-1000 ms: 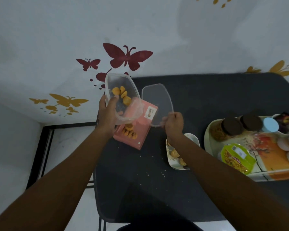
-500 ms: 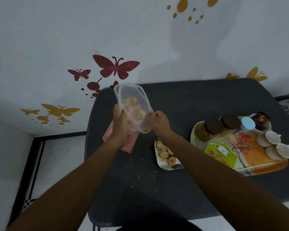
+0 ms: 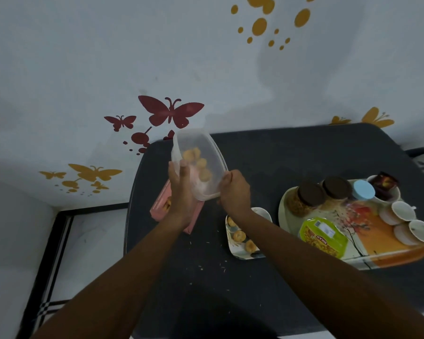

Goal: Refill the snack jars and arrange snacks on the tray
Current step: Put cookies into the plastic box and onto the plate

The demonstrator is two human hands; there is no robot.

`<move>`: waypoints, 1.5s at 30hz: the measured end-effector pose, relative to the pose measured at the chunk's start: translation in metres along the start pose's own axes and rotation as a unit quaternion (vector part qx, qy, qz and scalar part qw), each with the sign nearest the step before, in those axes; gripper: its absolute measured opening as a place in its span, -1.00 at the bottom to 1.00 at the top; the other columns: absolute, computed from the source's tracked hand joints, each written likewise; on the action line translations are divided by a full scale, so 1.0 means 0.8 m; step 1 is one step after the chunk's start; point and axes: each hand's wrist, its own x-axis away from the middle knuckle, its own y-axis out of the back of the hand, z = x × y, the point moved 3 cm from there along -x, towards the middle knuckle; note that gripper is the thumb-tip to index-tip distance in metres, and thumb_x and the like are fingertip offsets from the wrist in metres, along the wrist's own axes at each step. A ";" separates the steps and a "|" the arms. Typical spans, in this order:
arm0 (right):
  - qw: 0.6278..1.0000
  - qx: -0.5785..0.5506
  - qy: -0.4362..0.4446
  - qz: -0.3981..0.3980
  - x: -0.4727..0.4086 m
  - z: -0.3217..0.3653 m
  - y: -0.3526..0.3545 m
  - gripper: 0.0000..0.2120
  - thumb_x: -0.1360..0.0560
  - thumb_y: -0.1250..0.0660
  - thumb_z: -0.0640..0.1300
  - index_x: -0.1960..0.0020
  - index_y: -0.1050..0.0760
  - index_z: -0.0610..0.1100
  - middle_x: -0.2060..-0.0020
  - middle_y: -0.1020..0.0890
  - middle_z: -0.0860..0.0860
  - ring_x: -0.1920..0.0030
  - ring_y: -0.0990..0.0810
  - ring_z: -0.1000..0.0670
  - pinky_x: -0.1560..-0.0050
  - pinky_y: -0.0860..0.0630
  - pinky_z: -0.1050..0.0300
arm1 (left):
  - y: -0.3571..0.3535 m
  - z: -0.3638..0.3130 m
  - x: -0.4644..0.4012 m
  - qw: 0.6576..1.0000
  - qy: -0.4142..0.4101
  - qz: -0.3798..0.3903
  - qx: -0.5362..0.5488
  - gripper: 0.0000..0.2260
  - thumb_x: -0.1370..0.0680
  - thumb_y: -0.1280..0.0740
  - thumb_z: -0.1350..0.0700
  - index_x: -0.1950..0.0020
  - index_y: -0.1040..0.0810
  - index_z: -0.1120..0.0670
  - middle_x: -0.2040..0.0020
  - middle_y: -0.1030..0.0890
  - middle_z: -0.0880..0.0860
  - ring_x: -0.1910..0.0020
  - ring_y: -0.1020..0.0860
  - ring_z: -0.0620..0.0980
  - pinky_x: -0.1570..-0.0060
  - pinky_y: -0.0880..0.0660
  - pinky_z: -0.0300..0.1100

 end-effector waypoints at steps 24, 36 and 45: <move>0.906 -0.280 -0.108 0.299 -0.007 0.015 0.009 -0.56 -0.57 -0.35 0.20 -0.35 -0.47 0.00 -0.25 -0.61 -0.11 -0.21 -0.63 -0.17 -0.19 -0.60 -0.24 | 0.042 -0.047 -0.052 0.987 0.145 0.007 0.066 -0.57 -0.65 -0.25 -0.22 -0.48 -0.43 -0.10 -0.36 -0.56 0.15 -0.27 -0.59 0.24 -0.19 -0.55 0.37; 0.907 -0.359 -0.144 0.165 -0.032 0.017 0.023 -0.56 -0.53 -0.44 0.14 -0.33 -0.51 -0.01 -0.19 -0.66 -0.11 -0.12 -0.68 -0.18 -0.05 -0.65 -0.29 | 0.051 -0.037 -0.050 0.974 0.217 0.022 0.062 -0.42 -0.51 -0.29 -0.44 -0.37 -0.52 -0.10 -0.27 -0.60 0.12 -0.21 -0.60 0.23 -0.14 -0.59 0.29; 0.940 -0.288 -0.125 0.131 -0.036 0.002 0.025 -0.55 -0.56 -0.37 0.18 -0.35 -0.47 -0.03 -0.18 -0.62 -0.10 -0.14 -0.64 -0.16 -0.12 -0.64 -0.25 | 0.059 -0.007 -0.068 0.975 0.125 -0.028 -0.183 -0.60 -0.63 -0.12 -0.36 -0.17 -0.54 -0.12 -0.07 -0.66 0.01 0.00 -0.67 0.03 0.14 -0.67 -0.05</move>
